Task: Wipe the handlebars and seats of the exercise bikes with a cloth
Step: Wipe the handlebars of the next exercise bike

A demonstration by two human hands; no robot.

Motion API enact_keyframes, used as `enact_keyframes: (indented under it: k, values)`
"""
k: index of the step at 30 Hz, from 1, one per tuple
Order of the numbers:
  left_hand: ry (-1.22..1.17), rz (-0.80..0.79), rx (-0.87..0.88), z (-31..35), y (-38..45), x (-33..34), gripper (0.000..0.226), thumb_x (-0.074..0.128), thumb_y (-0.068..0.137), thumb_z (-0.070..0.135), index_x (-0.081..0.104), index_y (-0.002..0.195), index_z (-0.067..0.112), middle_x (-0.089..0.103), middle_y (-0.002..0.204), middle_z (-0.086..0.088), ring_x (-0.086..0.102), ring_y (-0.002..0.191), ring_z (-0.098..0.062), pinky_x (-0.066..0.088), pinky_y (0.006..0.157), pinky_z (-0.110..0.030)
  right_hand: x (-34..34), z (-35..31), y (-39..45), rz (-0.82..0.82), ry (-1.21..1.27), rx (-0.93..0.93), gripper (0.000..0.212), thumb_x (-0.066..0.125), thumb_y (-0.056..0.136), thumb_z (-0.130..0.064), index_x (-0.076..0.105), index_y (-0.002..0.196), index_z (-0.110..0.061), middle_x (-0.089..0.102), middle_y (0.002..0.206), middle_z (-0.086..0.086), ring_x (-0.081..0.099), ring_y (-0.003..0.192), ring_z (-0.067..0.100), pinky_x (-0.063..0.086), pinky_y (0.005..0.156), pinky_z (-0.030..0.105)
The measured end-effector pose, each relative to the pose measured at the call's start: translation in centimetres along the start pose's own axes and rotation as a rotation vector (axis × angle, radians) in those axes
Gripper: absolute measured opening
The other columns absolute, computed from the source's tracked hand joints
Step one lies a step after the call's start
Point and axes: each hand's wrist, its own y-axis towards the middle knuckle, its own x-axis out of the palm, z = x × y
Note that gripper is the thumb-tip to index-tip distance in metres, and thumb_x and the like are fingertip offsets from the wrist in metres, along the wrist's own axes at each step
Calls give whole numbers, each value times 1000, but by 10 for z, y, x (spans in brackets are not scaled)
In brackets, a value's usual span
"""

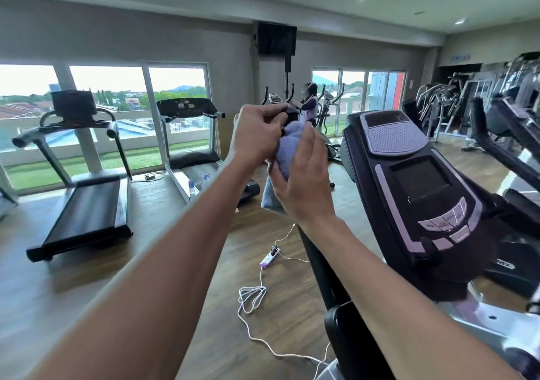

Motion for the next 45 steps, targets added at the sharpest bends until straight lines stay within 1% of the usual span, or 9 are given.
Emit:
enact_keyframes:
  k: [6, 9, 12, 22, 27, 33, 37, 41, 45]
  values:
    - [-64, 34, 14, -8, -2, 5, 20, 67, 94, 11, 82, 104, 21, 76, 84, 21, 76, 89, -10, 63, 85, -36, -22, 17, -46, -163, 5, 17, 71, 63, 96, -39, 33, 147, 1, 45, 135, 15, 46, 121, 28, 38, 98, 32]
    - [-28, 40, 24, -5, -5, 8, 22, 65, 95, 12, 82, 105, 21, 70, 72, 30, 75, 89, -10, 62, 85, -31, -16, 12, -24, -114, 16, 57, 69, 60, 97, -42, 36, 146, 0, 47, 134, 16, 49, 119, 29, 41, 96, 33]
    - [16, 62, 43, -4, -6, 9, 23, 65, 95, 13, 80, 111, 19, 72, 85, 24, 71, 88, 0, 59, 89, -24, -7, 6, 2, -23, 95, 83, 74, 63, 95, -37, 32, 149, 3, 44, 140, 18, 46, 127, 30, 45, 104, 40]
    - [-34, 47, 20, -8, -9, 13, 22, 59, 85, 30, 78, 93, 37, 77, 81, 17, 75, 90, -13, 61, 89, -39, -17, 15, -31, -101, 13, 17, 74, 52, 98, -49, 34, 149, 1, 46, 136, 17, 48, 122, 30, 43, 101, 38]
    - [-19, 52, 34, -11, -5, 11, 26, 65, 92, 20, 79, 114, 22, 79, 102, 9, 73, 99, -6, 58, 95, -33, -4, 11, 7, -15, 150, 56, 74, 55, 96, -44, 33, 148, 3, 45, 139, 19, 47, 128, 31, 44, 104, 39]
    - [-55, 54, 49, -18, -3, 12, 23, 65, 91, 19, 79, 93, 37, 72, 75, 19, 75, 89, -18, 60, 90, -41, -40, 17, -62, -248, -9, 5, 81, 44, 93, -59, 33, 150, -3, 46, 135, 11, 46, 123, 26, 37, 97, 31]
    - [-58, 71, 55, -16, -2, 13, 24, 65, 91, 21, 81, 107, 27, 76, 85, 14, 75, 93, -14, 60, 91, -38, -29, 12, -35, -182, 22, 33, 58, 56, 98, -45, 42, 142, -11, 49, 127, 10, 51, 114, 26, 35, 88, 27]
    - [16, 59, 62, -15, -3, 11, 23, 65, 95, 15, 80, 110, 24, 67, 75, 28, 74, 96, -11, 59, 89, -29, -9, 8, 10, -66, 114, 73, 68, 56, 94, -42, 37, 145, -2, 46, 137, 16, 47, 123, 29, 45, 101, 39]
    - [-13, 81, 62, -17, -2, 11, 28, 64, 89, 26, 80, 111, 23, 79, 93, 14, 75, 94, -10, 60, 90, -37, -33, 14, -27, -254, 153, 121, 65, 55, 100, -43, 32, 150, -10, 44, 136, 11, 51, 120, 28, 40, 93, 29]
